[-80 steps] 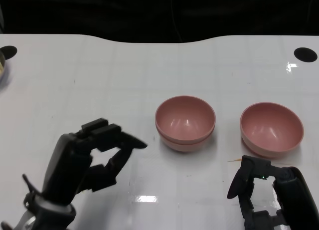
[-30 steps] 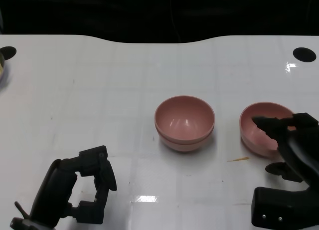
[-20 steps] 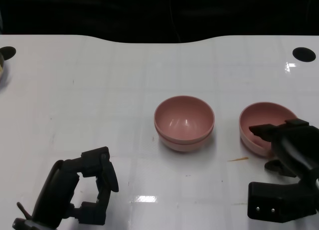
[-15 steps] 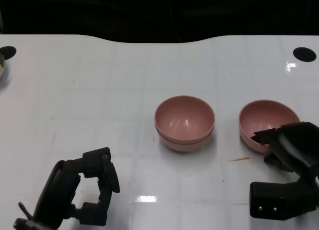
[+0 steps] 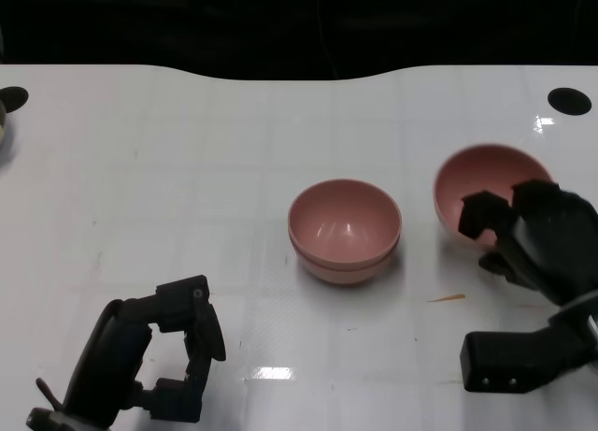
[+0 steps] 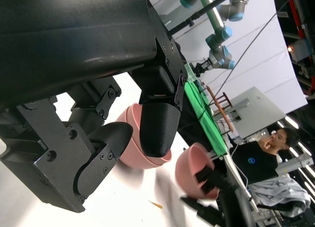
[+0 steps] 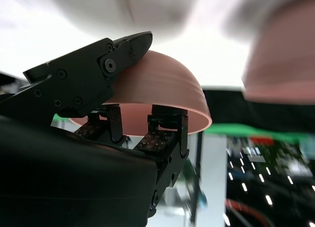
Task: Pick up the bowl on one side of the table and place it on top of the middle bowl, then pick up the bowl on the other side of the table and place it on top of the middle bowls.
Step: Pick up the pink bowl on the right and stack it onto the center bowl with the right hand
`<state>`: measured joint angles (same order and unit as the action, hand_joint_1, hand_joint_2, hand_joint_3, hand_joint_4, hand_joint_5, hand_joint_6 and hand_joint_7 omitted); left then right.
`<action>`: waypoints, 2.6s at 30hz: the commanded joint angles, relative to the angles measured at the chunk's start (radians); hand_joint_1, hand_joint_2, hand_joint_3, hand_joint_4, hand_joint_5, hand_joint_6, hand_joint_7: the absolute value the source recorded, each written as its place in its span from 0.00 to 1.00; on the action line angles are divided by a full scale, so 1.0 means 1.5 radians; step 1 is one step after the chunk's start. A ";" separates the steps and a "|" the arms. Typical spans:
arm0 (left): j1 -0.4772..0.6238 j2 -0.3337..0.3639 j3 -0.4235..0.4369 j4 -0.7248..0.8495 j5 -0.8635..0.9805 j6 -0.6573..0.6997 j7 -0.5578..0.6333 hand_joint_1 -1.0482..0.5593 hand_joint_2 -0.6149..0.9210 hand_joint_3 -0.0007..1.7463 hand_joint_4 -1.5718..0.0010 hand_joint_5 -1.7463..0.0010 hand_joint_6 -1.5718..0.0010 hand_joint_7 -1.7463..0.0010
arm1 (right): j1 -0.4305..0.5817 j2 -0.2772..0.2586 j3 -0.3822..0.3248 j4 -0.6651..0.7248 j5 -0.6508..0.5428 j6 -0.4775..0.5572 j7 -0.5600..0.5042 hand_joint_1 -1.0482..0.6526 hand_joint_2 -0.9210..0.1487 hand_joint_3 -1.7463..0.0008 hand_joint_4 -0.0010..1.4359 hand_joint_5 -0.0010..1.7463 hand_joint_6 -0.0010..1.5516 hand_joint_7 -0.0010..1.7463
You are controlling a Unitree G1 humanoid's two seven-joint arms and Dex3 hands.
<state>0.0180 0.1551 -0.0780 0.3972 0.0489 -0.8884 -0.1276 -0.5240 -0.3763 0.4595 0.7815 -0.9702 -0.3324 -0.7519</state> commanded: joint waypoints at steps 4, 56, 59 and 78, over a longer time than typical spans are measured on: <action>0.001 0.008 0.009 -0.004 -0.002 0.002 -0.006 0.64 0.56 0.94 0.38 0.00 0.45 0.08 | -0.015 -0.007 -0.016 -0.107 0.031 -0.017 0.002 0.55 0.05 0.97 0.69 1.00 0.50 1.00; 0.002 -0.004 0.006 -0.018 0.023 0.016 -0.007 0.62 0.53 0.97 0.38 0.00 0.44 0.09 | -0.057 0.097 0.020 -0.137 0.113 -0.074 0.267 0.55 0.49 0.40 0.67 1.00 0.47 1.00; 0.003 -0.005 0.005 -0.018 0.021 0.017 -0.007 0.63 0.53 0.97 0.38 0.00 0.44 0.09 | -0.056 0.099 0.019 -0.135 0.113 -0.072 0.277 0.56 0.48 0.41 0.67 1.00 0.47 1.00; -0.003 -0.008 0.004 -0.008 0.033 0.007 0.000 0.64 0.52 0.97 0.38 0.00 0.44 0.09 | -0.076 0.115 0.035 -0.069 0.123 -0.093 0.306 0.55 0.40 0.45 0.65 1.00 0.46 0.99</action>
<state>0.0176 0.1399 -0.0777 0.3787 0.0901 -0.8634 -0.1357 -0.6137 -0.2005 0.5148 0.6671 -0.7895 -0.4738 -0.2990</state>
